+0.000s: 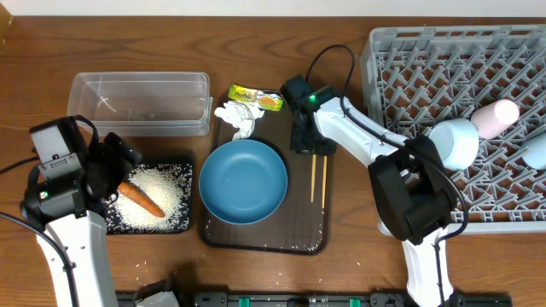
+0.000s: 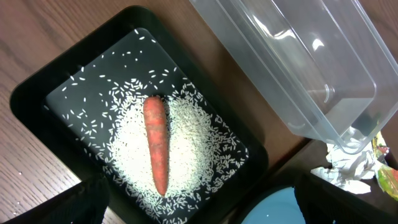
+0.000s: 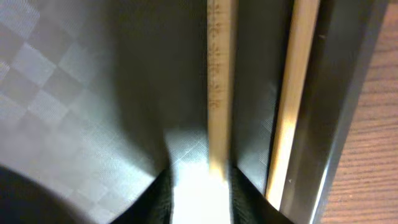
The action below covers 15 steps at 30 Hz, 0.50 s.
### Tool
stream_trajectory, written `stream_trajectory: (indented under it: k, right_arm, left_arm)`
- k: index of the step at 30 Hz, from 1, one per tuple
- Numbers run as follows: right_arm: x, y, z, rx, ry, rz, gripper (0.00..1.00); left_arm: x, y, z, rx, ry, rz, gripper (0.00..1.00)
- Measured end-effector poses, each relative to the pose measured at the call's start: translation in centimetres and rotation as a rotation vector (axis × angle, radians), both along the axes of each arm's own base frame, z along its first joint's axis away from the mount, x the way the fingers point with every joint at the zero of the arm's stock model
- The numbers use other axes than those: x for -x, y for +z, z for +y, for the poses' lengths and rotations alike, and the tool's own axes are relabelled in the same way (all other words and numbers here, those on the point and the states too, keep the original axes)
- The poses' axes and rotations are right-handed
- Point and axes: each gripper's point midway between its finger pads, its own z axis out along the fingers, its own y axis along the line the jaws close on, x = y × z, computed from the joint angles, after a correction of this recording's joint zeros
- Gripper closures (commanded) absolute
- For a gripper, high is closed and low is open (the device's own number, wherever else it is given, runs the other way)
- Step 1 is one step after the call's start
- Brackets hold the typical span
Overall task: Sort waste into correct bins and load items into the dishwasher rack
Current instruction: 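Lower the right gripper and close it on one wooden chopstick, then carry the chopstick right and drop it into the dish rack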
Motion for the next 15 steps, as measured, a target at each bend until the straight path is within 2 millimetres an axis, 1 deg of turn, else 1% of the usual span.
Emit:
stream_trajectory:
  k: [1, 2, 5, 7, 8, 10, 11, 13, 15]
  right_arm:
    - [0.0, 0.0, 0.0, 0.001, -0.002, -0.001, 0.94]
    - [0.0, 0.0, -0.1, 0.004, -0.002, 0.002, 0.99]
    - [0.7, 0.2, -0.5, 0.013, -0.004, 0.040, 0.99]
    - [0.8, 0.6, -0.6, 0.012, -0.003, 0.060, 0.99]
    - [0.6, 1.1, -0.7, 0.008, -0.002, 0.068, 0.99]
    - [-0.2, 2.5, -0.9, 0.000, 0.006, 0.066, 0.99]
    - [-0.8, 3.6, -1.1, -0.007, 0.012, 0.059, 0.99]
    - [-2.3, 6.0, -1.5, -0.023, 0.019, 0.027, 1.00]
    - [-4.0, 8.9, -2.4, -0.039, 0.021, -0.020, 0.99]
  left_arm:
    - [0.0, 0.0, 0.0, 0.000, 0.000, 0.000, 0.03]
    - [0.0, 0.0, 0.0, 0.000, 0.000, 0.000, 0.03]
    - [0.0, 0.0, 0.0, 0.000, 0.000, 0.000, 0.03]
    - [0.0, 0.0, 0.0, 0.000, 0.000, 0.000, 0.03]
    - [0.0, 0.0, 0.0, 0.000, 0.000, 0.000, 0.03]
    - [0.0, 0.0, 0.0, 0.000, 0.000, 0.000, 0.03]
    - [0.0, 0.0, 0.0, 0.000, 0.000, 0.000, 0.03]
    - [0.0, 0.0, 0.0, 0.000, 0.000, 0.000, 0.03]
    - [0.0, 0.0, 0.0, 0.000, 0.000, 0.000, 0.03]
